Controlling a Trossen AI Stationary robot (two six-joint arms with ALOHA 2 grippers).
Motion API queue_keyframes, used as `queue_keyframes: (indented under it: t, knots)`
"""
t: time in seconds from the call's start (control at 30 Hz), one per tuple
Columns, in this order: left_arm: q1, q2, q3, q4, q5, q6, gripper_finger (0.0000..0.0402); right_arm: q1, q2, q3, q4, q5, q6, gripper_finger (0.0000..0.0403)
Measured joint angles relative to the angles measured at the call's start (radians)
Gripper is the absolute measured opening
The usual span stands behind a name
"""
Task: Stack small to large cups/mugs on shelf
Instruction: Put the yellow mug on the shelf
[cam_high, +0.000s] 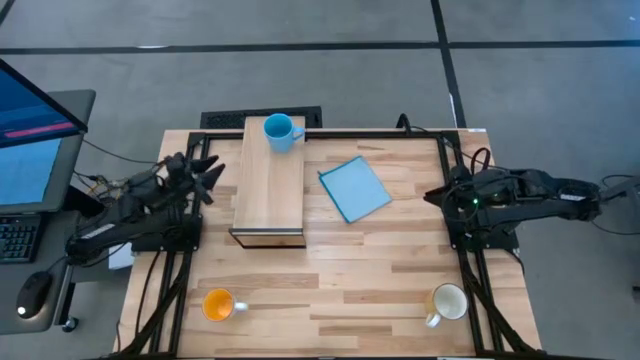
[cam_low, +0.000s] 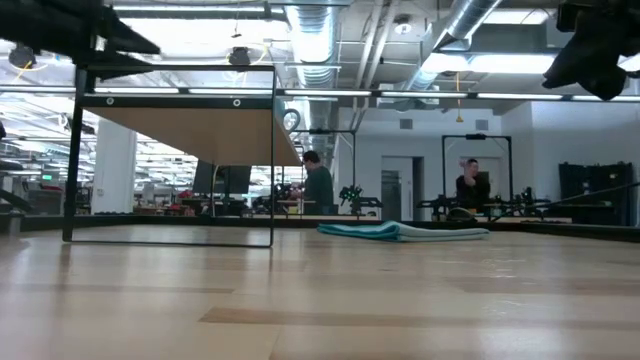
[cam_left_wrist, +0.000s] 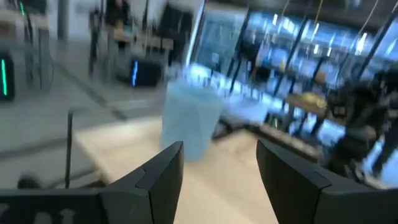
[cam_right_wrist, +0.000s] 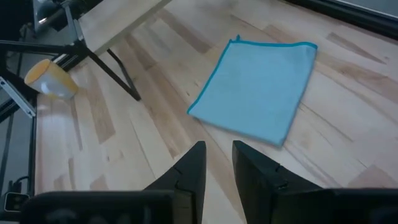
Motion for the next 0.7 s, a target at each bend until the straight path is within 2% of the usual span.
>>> queue_keyframes:
  t: [0.17,0.4,0.53,0.63,0.7]
  knots:
    - [0.0,0.104,0.21,-0.25,0.059,-0.09,0.0194,0.0,-0.001,0.0,-0.002,0.0,0.0,0.0102]
    - [0.0,0.364,0.52,-0.526,0.143,-0.115,0.0194,0.0,-0.001,0.0,-0.009,0.045,0.0,0.0102]
    - [0.0,0.538,0.722,-0.847,0.192,-0.242,0.0194,0.0,-0.001,0.0,-0.009,0.048,0.0,0.0102]
    - [0.0,0.665,0.856,-1.132,0.305,-0.379,0.0194,0.0,-0.001,0.0,-0.009,0.055,-0.006,0.0102]
    - [0.0,0.743,0.915,-1.257,0.383,-0.448,0.0194,0.0,-0.001,0.001,-0.009,0.075,-0.008,0.0102]
